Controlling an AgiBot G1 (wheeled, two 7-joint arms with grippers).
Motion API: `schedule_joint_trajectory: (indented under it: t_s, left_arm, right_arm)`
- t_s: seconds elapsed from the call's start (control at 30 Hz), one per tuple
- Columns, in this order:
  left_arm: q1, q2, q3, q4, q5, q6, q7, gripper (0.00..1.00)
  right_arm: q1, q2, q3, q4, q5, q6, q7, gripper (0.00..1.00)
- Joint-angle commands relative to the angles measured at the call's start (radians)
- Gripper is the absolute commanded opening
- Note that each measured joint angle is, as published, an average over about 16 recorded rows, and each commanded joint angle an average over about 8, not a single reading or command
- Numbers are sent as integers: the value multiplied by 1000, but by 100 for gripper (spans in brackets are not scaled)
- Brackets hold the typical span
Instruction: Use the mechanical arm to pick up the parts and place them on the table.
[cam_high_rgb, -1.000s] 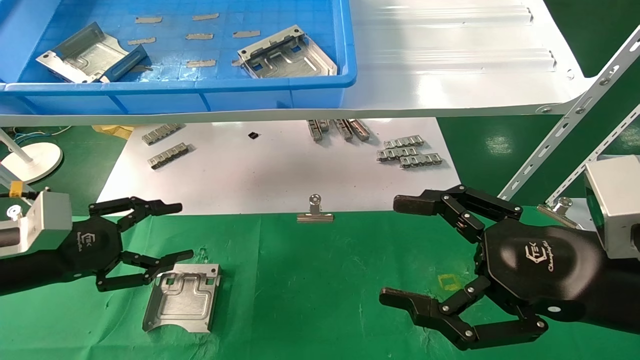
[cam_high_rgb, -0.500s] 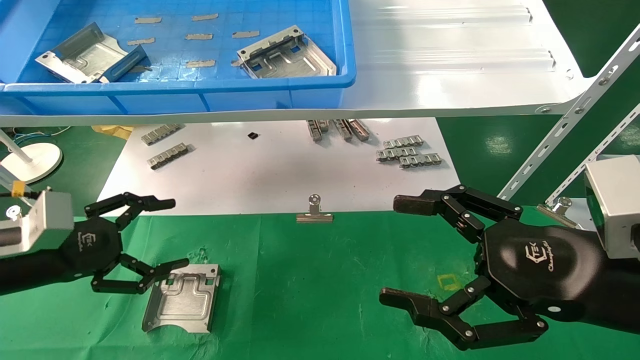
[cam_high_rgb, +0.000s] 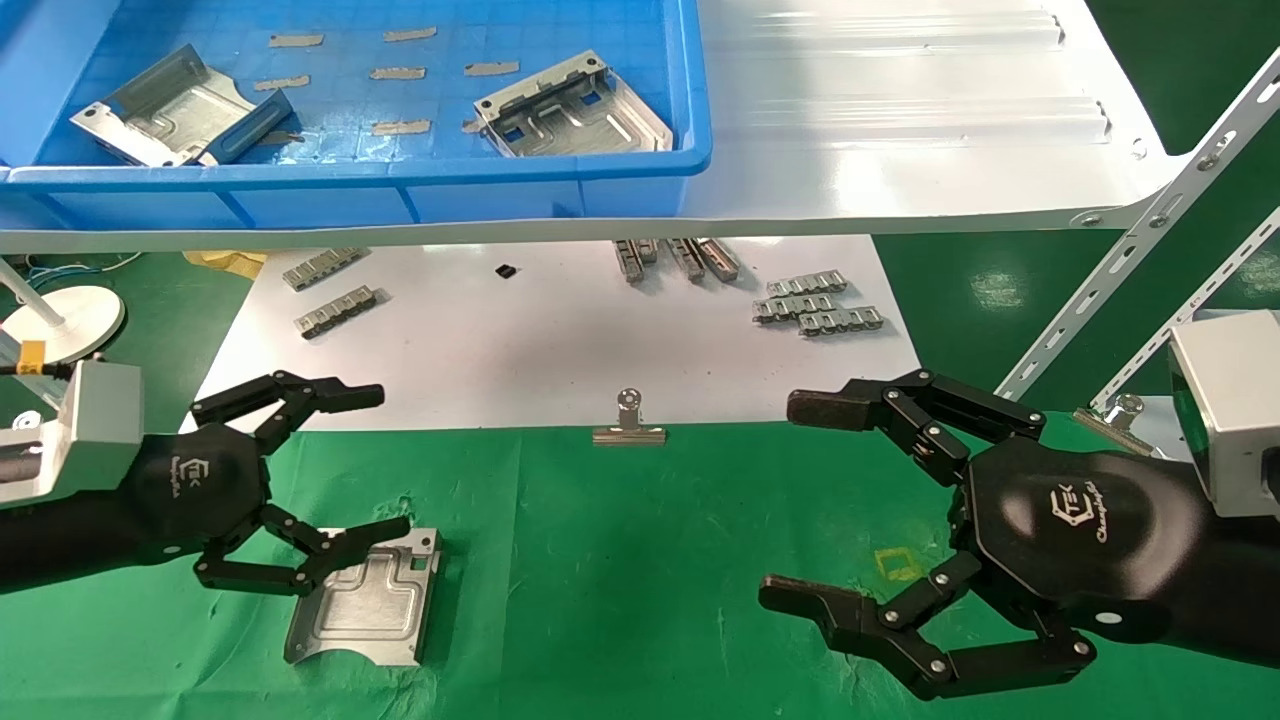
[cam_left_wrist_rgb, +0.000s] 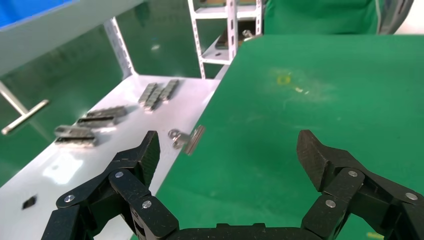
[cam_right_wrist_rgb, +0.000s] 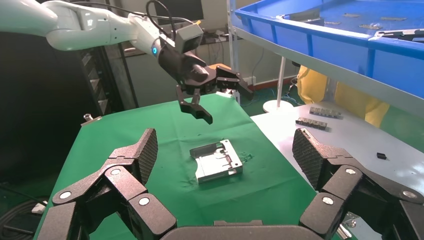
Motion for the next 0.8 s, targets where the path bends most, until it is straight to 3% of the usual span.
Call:
schedule_joint_trajectory:
  t_s: [0.03, 0.8]
  left_arm:
    - [12, -3, -15, -30, -3, -3, -25, 100]
    - [154, -40, -187, -384, -38, -43, -315, 100]
  right_arm:
    - [0, 0, 0, 0, 0, 0, 0, 100]
    - [0, 0, 0, 0, 0, 0, 0, 100]
